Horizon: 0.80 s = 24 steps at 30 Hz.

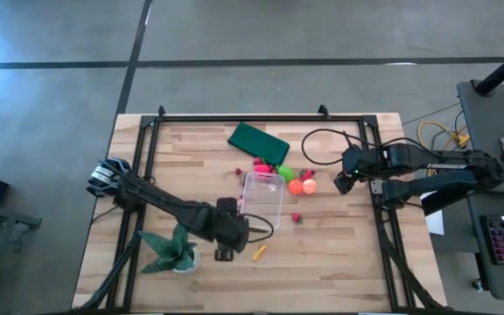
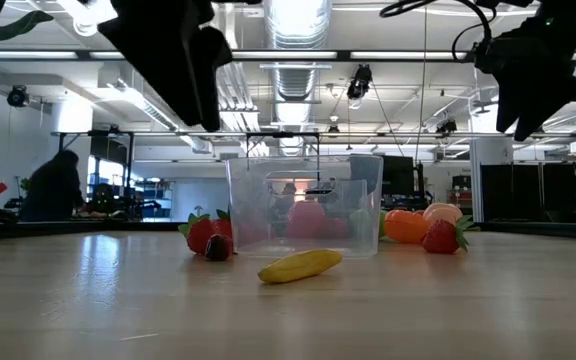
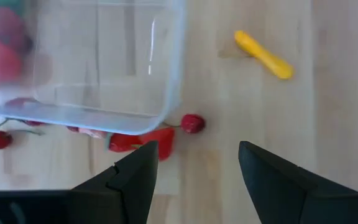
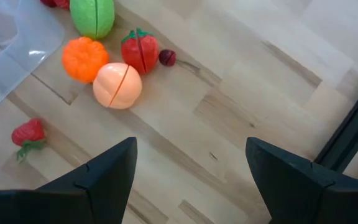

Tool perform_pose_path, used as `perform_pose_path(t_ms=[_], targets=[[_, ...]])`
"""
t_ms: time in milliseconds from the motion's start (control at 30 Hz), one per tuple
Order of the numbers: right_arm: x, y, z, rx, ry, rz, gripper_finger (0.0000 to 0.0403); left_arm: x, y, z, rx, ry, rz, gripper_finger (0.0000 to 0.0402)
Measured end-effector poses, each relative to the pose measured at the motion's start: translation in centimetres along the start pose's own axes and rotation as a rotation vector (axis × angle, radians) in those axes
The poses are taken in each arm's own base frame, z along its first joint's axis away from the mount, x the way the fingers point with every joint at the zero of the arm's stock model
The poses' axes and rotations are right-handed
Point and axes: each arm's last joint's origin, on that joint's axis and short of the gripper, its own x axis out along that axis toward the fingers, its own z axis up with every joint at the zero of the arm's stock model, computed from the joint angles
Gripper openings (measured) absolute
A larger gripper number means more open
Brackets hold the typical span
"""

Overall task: Pick and placing Produce into tupperware
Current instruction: Put the pink peach into the transparent bin

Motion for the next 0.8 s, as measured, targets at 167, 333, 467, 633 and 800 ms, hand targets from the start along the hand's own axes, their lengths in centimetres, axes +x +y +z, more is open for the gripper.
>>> perform_pose_path(t_ms=[167,333,467,633,800], targets=[[0.0,0.0,0.0,-0.036,0.003,0.004,0.0292,1.6,1.9,-0.6,-0.043,0.062,0.02,0.0209],[0.0,0.1,0.1,-0.097,-0.008,0.006,0.0292,2.6,3.5,-0.9,-0.09,0.11,-0.015,0.0209],[0.0,0.3,0.3,-0.113,-0.033,0.028,0.0292,3.2,4.0,-1.4,-0.114,0.142,-0.034,0.0209],[0.0,0.3,0.4,-0.081,-0.061,0.012,0.0292,3.5,4.3,-1.9,-0.084,0.174,-0.048,0.0209],[0.0,0.3,0.5,0.014,-0.077,0.011,0.0292,2.4,4.9,-1.7,-0.095,0.142,-0.057,0.0209]])
